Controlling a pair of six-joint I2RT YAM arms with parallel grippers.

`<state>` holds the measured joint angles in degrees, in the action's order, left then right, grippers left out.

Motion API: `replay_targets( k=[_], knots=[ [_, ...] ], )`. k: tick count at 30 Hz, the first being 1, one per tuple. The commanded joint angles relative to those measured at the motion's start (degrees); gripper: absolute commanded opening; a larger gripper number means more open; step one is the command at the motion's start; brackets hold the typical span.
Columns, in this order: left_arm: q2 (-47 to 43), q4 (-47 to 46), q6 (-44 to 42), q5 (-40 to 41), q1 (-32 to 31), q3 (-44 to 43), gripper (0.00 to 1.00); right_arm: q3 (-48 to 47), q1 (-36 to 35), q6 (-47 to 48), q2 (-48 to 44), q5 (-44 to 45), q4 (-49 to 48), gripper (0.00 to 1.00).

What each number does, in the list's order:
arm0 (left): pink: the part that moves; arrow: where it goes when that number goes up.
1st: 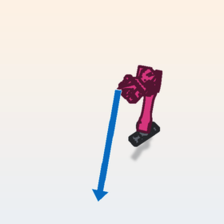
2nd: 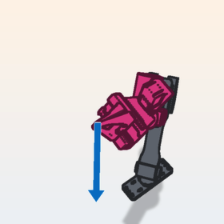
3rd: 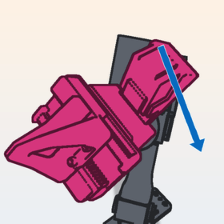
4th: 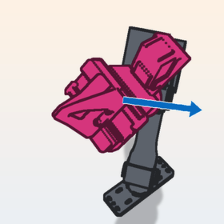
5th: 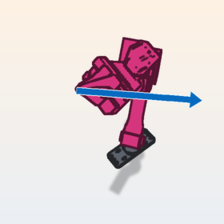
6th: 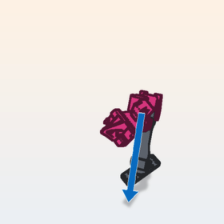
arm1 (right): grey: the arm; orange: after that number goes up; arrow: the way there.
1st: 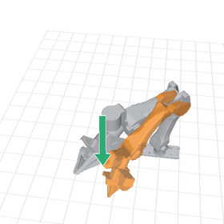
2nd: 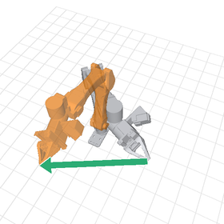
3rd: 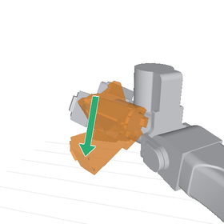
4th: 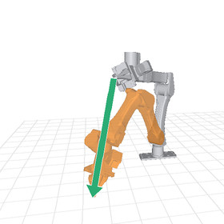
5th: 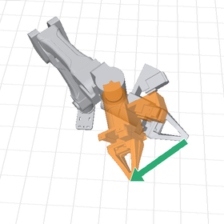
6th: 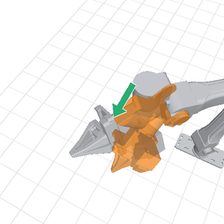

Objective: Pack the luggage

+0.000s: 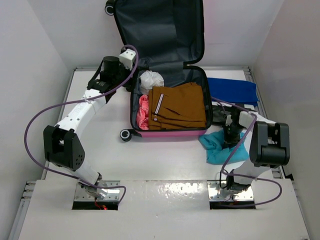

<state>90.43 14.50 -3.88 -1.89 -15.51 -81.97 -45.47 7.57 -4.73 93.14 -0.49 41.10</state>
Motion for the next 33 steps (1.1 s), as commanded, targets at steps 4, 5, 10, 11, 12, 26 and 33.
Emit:
replay_targets(
  k=[4,5,10,11,12,26,33],
  knots=[
    [0.09,-1.05,-0.34,-1.18,0.74,-1.79,0.78,-1.53,6.13,4.28,-11.82,-14.67,3.36,0.0],
    [0.09,-1.05,0.18,-1.19,0.74,-1.79,0.78,-3.81,7.27,6.38,-18.2,-16.54,4.07,0.0],
    [-0.96,-1.05,0.19,-1.71,0.74,0.06,0.78,-16.99,5.44,3.17,-24.85,-29.56,4.6,0.0],
    [-0.96,-1.05,0.19,-1.71,0.74,0.06,0.78,-19.37,5.09,1.85,-24.94,-30.26,4.6,0.0],
    [-0.96,-1.05,0.71,-1.71,0.74,0.06,0.78,-20.26,4.3,1.05,-24.85,-32.27,3.56,0.0],
    [-0.96,-2.1,1.86,-0.57,2.49,-0.47,0.78,-43.44,-13.63,-15.22,-1.58,-24.91,-28.88,0.0],
    [-0.96,-2.64,2.91,0.66,3.73,0.15,0.78,-59.43,-17.15,-12.94,19.85,-14.9,-23.98,0.0]
  ],
)
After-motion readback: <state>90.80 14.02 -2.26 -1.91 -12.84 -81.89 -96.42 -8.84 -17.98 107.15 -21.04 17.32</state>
